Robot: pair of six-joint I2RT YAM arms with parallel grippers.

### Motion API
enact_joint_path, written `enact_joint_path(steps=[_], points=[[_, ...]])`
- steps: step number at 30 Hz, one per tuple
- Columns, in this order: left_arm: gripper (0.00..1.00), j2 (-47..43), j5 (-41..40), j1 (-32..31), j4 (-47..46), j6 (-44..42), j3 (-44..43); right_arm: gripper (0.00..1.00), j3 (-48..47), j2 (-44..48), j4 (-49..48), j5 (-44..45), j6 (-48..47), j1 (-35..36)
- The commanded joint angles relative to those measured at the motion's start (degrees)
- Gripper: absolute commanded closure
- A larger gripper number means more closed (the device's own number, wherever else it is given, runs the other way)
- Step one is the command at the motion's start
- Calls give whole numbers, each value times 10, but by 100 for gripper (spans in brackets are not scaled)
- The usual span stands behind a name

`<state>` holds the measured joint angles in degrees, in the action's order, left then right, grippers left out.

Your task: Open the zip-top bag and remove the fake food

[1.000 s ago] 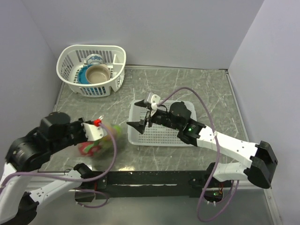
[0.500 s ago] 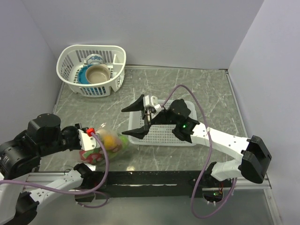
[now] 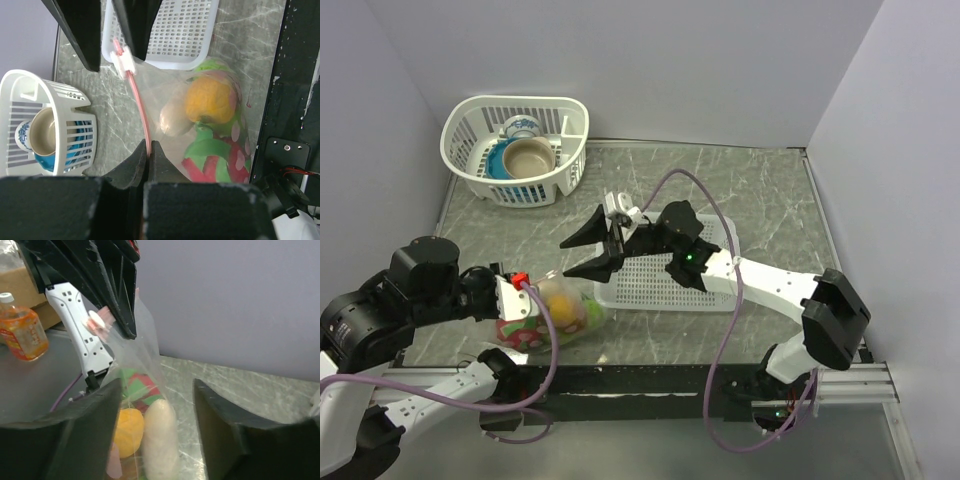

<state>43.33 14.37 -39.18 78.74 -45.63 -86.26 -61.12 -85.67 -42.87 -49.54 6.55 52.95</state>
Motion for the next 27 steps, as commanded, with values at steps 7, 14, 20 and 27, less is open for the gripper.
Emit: enact_joint_path(steps=[7, 14, 20, 27], points=[[99, 0, 15, -1, -64, -13, 5, 30, -55, -19, -20, -33, 33, 12], [99, 1, 14, -1, -63, -15, 2, 13, -46, 7, 60, -79, -15, 12], [99, -1, 8, -1, -66, -19, -1, 12, -41, 37, 141, -105, -75, 9], [99, 7, 10, 0, -70, -15, -4, 19, -50, 16, 48, -89, 3, 8]])
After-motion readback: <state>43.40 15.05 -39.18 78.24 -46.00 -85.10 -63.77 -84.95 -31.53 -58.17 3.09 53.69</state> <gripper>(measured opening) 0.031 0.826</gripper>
